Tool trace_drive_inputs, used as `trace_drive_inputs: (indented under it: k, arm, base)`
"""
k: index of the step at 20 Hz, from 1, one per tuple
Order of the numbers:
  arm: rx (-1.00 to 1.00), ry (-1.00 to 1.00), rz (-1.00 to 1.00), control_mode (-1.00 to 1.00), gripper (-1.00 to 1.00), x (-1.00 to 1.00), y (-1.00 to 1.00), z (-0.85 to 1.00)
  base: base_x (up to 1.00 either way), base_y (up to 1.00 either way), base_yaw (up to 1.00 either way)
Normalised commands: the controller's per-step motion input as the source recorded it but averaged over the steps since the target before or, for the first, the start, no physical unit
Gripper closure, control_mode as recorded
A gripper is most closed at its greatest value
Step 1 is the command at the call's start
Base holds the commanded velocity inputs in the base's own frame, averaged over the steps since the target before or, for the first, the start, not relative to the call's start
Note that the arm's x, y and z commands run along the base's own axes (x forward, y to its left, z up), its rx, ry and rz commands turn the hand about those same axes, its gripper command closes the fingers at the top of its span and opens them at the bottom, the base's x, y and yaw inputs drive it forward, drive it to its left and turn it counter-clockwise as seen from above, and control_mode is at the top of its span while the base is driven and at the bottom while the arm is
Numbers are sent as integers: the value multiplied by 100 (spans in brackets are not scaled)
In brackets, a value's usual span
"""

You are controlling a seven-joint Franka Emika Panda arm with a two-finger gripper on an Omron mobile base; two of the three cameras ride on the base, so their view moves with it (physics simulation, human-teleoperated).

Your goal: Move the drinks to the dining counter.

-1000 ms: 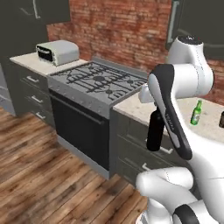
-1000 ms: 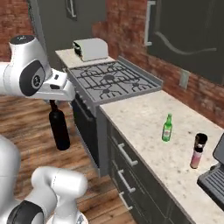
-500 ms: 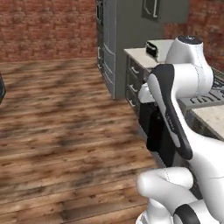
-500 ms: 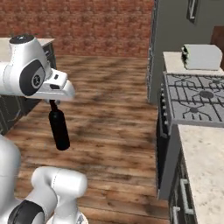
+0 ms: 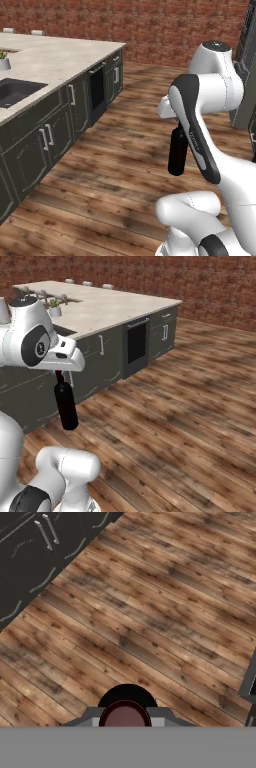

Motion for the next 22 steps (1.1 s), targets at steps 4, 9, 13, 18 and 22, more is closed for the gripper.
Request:
trace_drive_inputs:
  k: [4,9,13,18,22]
  arm:
    - [0,0,0,100,100,0,0,0]
    - [0,0,0,100,100,0,0,0]
    - [0,0,0,100,100,0,0,0]
    - [0,0,0,100,100,0,0,0]
    - [0,0,0,100,100,0,0,0]
  base:
    - [64,0,79]
    - [94,-6,61]
    - [100,-41,22]
    - [100,-69,8]
    - [100,-83,5]
